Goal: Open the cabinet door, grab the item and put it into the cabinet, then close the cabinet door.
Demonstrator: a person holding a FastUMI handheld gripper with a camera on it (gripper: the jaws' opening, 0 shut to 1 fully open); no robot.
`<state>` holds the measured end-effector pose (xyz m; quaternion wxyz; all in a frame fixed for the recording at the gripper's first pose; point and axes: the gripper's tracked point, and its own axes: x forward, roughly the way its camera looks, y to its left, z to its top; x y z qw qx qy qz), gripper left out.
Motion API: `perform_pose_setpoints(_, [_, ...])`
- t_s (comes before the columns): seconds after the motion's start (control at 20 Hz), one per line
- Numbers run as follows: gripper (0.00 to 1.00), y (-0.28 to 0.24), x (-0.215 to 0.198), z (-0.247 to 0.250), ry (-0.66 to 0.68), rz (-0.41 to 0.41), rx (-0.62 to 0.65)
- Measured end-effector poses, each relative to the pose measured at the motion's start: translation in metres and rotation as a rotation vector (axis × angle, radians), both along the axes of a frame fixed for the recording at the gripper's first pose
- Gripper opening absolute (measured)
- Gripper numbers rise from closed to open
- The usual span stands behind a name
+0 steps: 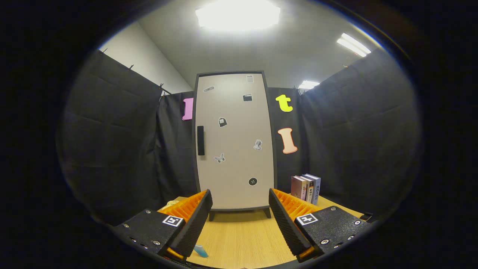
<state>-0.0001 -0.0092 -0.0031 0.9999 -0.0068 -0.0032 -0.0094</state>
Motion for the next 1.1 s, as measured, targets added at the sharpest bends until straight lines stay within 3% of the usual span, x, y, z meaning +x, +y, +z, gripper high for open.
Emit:
perform_pose_setpoints(0.6, [0.94,0.005,0.007,-0.005,0.014,0.009,0.003])
perform_pose_setpoints(1.1, [0.94,0.027,0.056,0.029,-0.010,0.076,0.017])
